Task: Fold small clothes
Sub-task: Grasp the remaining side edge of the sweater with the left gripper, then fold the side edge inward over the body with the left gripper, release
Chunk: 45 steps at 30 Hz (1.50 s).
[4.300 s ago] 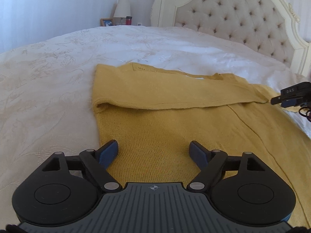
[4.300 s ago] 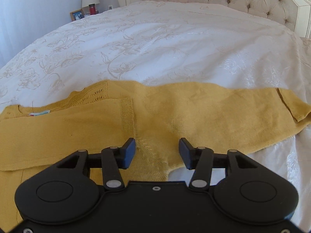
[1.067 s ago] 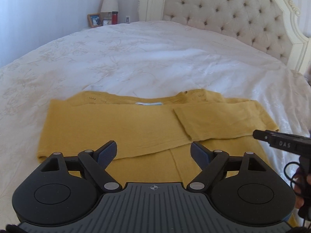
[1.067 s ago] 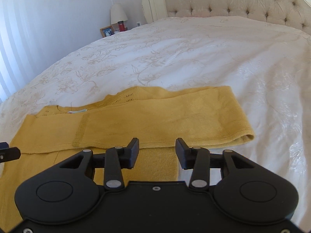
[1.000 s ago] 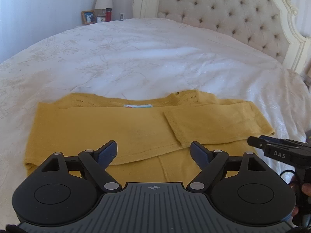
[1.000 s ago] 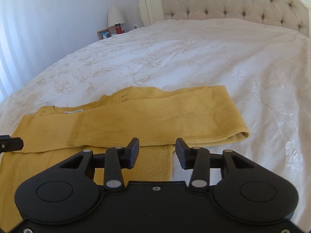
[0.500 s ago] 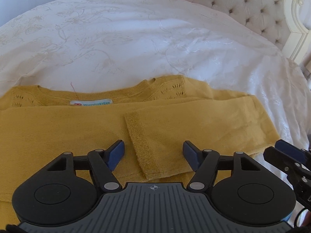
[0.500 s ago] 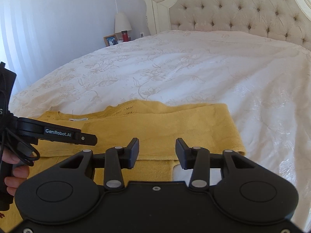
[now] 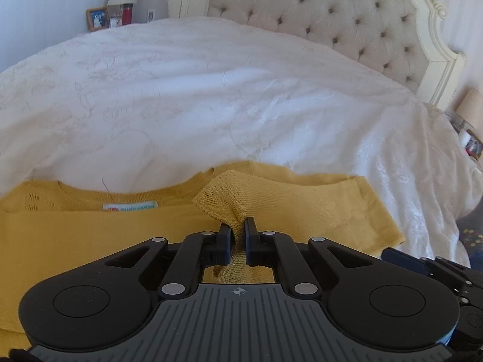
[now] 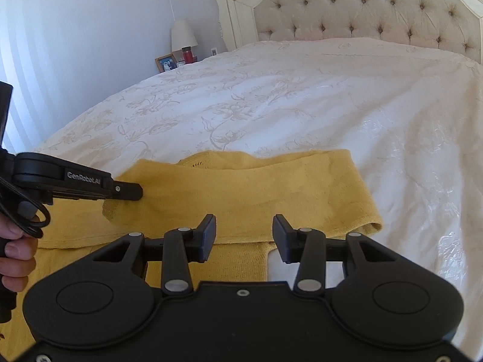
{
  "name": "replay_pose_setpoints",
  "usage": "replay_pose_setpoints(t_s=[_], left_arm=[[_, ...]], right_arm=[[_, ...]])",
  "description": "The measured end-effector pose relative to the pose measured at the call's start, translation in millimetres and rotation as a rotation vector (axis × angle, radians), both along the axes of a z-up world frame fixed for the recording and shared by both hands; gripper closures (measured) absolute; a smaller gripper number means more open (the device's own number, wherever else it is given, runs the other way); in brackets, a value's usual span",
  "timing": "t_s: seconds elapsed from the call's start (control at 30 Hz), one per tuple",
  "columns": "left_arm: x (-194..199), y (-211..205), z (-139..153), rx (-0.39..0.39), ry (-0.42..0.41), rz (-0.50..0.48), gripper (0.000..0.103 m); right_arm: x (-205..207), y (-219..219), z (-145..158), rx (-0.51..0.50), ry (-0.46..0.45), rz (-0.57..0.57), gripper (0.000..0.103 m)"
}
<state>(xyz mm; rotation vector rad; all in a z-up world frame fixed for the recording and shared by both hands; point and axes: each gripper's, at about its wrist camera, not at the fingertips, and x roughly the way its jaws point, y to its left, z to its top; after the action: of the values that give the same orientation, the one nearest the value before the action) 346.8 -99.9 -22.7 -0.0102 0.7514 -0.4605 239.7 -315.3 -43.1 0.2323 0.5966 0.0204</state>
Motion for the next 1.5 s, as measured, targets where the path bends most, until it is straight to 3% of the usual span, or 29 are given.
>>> replay_pose_setpoints(t_s=[0.23,0.37,0.57,0.83,0.93,1.1,1.17,1.3,1.5], left_arm=[[-15.8,48.4,51.3,-0.016,-0.095,0.045,0.095],[-13.7,84.6,57.6,0.032,-0.113,0.121,0.095],[-8.7,139.1,40.0,0.065,-0.043,0.257,0.095],[-1.6,176.3,-13.5,0.072,0.098,0.328,0.094],[-1.7,182.5,-28.5,0.110,0.120,0.368,0.091],[-2.5,193.3,-40.0,0.195,0.089,0.400,0.089],[-2.7,196.3,-39.5,0.237,0.057,0.420,0.083],[-7.1,194.4,-34.4,0.324,0.014,0.451,0.082],[-47.5,175.6,-30.4,0.273,0.001,0.349,0.067]], right_arm=[[0.0,5.9,-2.4,-0.001,0.011,0.020,0.051],[0.0,11.7,-5.2,-0.008,0.021,0.044,0.051],[0.7,20.1,-10.3,-0.024,0.042,0.079,0.051],[4.0,24.6,-17.3,-0.046,0.079,0.096,0.051],[5.9,24.8,-21.3,-0.052,0.103,0.087,0.051],[7.2,25.2,-24.3,-0.052,0.117,0.083,0.051],[7.0,26.1,-24.5,-0.057,0.117,0.082,0.051],[6.9,26.6,-24.8,-0.056,0.114,0.079,0.051],[9.0,28.2,-28.8,-0.052,0.126,0.081,0.049]])
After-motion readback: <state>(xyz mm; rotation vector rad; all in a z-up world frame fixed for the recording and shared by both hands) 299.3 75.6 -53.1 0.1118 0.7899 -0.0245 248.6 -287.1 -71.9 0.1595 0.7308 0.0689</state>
